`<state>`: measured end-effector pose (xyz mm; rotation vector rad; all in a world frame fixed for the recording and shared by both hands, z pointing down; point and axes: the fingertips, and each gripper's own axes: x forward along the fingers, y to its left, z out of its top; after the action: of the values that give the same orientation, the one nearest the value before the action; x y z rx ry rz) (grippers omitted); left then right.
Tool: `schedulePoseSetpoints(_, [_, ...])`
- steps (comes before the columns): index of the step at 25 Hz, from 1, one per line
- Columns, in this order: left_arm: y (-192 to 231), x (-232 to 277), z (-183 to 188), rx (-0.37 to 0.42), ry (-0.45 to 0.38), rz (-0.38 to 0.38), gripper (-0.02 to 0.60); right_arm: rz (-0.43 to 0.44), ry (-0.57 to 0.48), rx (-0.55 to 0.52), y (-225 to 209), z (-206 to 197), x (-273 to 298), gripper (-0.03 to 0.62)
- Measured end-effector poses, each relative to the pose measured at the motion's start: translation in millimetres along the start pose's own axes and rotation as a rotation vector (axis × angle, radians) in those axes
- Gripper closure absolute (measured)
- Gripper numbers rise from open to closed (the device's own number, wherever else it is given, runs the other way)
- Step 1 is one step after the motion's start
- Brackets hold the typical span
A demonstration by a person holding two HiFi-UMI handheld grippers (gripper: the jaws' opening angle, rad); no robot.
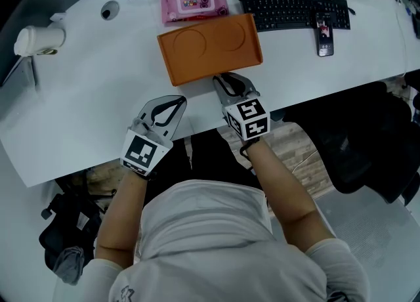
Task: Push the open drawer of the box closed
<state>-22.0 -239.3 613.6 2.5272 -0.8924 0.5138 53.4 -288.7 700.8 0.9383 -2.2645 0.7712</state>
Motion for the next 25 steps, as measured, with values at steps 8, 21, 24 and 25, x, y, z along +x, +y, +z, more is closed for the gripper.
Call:
schedulePoseSetpoints(8, [-1.9, 0.4, -0.6, 0.002, 0.000, -0.013, 0.583, -0.010, -0.010, -0.001, 0.9, 0.7, -0.6, 0.512])
schedulePoseSetpoints(21, [-17.1, -24.7, 19.2, 0.071, -0.035, -0.061, 0.583, -0.102, -0.091, -0.015, 15.3, 16.0, -42.7, 0.491])
schedulePoseSetpoints(24, [-25.7, -39.5, 29.2, 0.091, -0.051, -0.077, 0.583, -0.134, -0.121, -0.035, 28.0, 23.6, -62.6, 0.493])
schedulePoseSetpoints(25, [-29.3, -45.7, 32.7, 0.100, -0.056, -0.082, 0.583, -0.144, -0.131, -0.039, 33.7, 25.9, -69.9, 0.493])
